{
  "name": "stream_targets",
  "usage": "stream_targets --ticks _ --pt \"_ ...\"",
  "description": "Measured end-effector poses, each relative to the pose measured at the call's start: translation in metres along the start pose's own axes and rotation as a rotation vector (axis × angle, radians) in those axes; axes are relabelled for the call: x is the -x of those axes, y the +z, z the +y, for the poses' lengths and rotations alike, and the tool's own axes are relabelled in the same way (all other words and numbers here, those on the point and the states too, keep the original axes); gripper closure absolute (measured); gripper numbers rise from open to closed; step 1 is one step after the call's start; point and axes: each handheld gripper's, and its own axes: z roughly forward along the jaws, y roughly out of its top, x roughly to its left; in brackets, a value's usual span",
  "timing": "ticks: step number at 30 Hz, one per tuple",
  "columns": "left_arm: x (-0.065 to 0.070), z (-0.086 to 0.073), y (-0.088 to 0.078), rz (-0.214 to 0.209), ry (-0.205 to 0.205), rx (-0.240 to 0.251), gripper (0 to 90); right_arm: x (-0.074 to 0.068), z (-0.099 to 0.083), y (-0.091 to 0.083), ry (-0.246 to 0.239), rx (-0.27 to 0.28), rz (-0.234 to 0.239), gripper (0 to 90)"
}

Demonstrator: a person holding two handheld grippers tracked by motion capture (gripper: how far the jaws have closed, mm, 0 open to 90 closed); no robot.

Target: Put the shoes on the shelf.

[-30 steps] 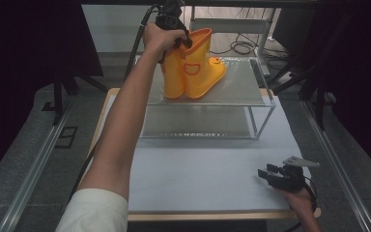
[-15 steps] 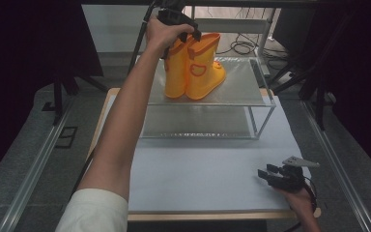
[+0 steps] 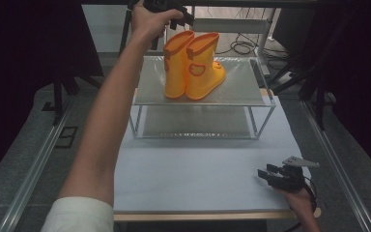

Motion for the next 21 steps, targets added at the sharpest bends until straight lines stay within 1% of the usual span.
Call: stream_targets --ticks 2,5,7,9,10,11,13,14,15,18,21 --pt "0.001 -0.006 -0.012 -0.015 0.009 0.025 75.8 0.0 0.0 0.0 -0.001 -0.002 0.0 45.3" --pt "0.002 -0.015 -0.027 -0.002 0.033 0.041 82.6 0.0 0.0 0.0 -0.001 0.001 -0.003 45.3" --pt "0.003 -0.023 -0.038 -0.003 0.047 0.056 86.7 -0.001 0.0 0.0 -0.002 0.003 -0.004 45.3" --pt "0.003 -0.033 -0.048 0.016 0.062 0.057 89.0 -0.001 0.0 0.0 -0.001 0.006 -0.003 45.3" --pt "0.001 -0.044 -0.055 0.033 0.073 0.054 89.8 -0.001 0.0 -0.001 -0.004 0.007 -0.005 45.2" --pt "0.001 -0.044 -0.055 0.033 0.073 0.054 89.8 -0.001 0.0 -0.001 -0.004 0.007 -0.005 45.2" --pt "-0.004 -0.06 -0.06 0.046 0.075 0.043 89.9 -0.001 0.001 -0.002 0.003 0.011 -0.005 45.3" --pt "-0.01 -0.074 -0.061 0.051 0.072 0.04 89.9 -0.002 0.002 -0.003 0.003 0.015 -0.005 45.2" --pt "-0.01 -0.074 -0.061 0.051 0.072 0.04 89.9 -0.002 0.002 -0.003 0.003 0.015 -0.005 45.2" --pt "-0.02 -0.094 -0.06 0.058 0.066 0.025 89.9 -0.002 0.002 -0.004 -0.001 0.019 -0.007 45.2" --pt "-0.03 -0.109 -0.055 0.056 0.059 0.005 89.9 -0.001 0.002 -0.003 0.003 0.022 -0.01 45.2"
